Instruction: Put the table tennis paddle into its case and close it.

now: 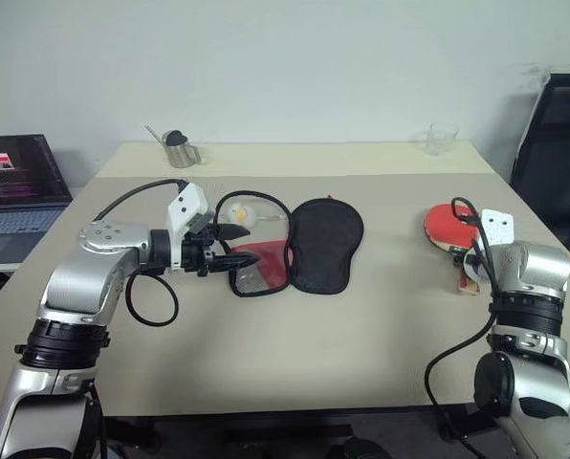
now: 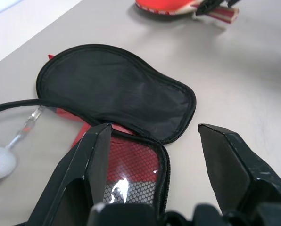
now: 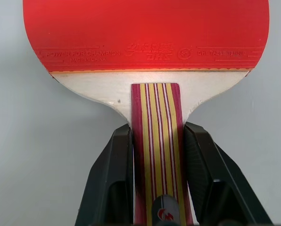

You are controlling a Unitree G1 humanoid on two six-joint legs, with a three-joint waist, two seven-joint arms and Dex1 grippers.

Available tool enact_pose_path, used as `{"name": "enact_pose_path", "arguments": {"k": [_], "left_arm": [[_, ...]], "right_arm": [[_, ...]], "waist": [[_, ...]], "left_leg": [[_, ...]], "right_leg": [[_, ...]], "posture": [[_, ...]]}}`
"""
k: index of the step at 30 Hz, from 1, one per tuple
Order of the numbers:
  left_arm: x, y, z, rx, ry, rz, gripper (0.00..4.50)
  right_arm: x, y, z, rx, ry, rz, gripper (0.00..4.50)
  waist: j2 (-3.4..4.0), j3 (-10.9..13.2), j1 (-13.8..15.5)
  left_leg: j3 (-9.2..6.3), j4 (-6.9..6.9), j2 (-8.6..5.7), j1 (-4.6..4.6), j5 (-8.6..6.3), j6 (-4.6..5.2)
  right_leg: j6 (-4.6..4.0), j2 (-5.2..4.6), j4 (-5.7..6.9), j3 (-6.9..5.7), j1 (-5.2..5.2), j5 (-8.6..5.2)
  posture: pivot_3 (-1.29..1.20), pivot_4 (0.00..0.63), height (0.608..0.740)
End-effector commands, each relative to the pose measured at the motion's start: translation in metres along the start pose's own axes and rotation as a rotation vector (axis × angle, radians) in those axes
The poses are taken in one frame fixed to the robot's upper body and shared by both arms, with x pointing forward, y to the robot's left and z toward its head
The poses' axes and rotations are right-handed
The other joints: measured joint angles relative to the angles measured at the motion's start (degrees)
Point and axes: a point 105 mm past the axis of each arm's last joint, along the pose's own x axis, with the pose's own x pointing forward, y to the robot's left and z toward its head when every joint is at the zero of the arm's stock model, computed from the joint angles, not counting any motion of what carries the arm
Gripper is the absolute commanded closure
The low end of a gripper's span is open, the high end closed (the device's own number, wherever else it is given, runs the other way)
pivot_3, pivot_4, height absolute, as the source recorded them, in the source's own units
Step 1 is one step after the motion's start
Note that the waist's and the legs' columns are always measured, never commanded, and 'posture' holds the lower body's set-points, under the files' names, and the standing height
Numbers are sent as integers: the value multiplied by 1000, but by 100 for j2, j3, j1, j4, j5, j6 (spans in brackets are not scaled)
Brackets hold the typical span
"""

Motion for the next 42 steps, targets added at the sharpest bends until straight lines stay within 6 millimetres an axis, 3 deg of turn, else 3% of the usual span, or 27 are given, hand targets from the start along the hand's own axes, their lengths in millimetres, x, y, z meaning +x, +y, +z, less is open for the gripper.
{"name": "enact_pose_path", "arguments": {"k": [1, 3, 9, 18, 26, 33, 42], "left_arm": [[-13, 6, 11, 41, -26, 37, 1319], [-15, 7, 9, 40, -18, 45, 1319], [-27, 13, 3, 25, 4, 102, 1319], [-39, 3, -1, 11, 23, 140, 1319], [-52, -4, -6, -10, 54, 187, 1319], [-57, -8, -7, -19, 69, 199, 1319], [-56, -6, -7, -19, 73, 201, 1319]], "right_arm": [[-25, 21, 40, -16, -137, 69, 3403], [-29, 28, 42, -19, -140, 89, 3403], [-48, 116, 44, -47, -147, 314, 3403], [-62, 207, 27, -54, -139, 490, 3403], [-52, 233, 0, -69, -114, 519, 3403], [-53, 240, -3, -40, -118, 479, 3403], [-71, 259, -12, -23, -92, 549, 3403]], "waist": [[0, 0, -7], [0, 0, -7], [0, 0, -56], [-2, -1, 6], [-5, -3, 21], [-5, -3, 9], [-5, -3, 10]], "left_leg": [[4, 0, 0, -2, 0, 0], [14, 0, 2, -9, 0, 0], [27, -3, 16, -10, 0, 1], [24, 2, 10, -55, -3, 5], [11, 10, 9, -58, -5, 8], [6, 8, 19, -58, -5, 8], [3, 8, 19, -58, -5, 8]], "right_leg": [[0, 1, 2, 4, -5, 0], [0, 2, 10, 13, -23, 0], [-3, 18, 13, 25, -37, 2], [-6, 24, 3, 22, -66, 5], [-6, 23, 4, 13, -63, 5], [-8, 23, 6, 11, -65, 6], [-10, 23, 5, 10, -65, 7]], "posture": [[0, 150, 740], [0, 150, 740], [0, 150, 740], [0, 150, 740], [0, 150, 740], [0, 150, 740], [0, 150, 740]]}}
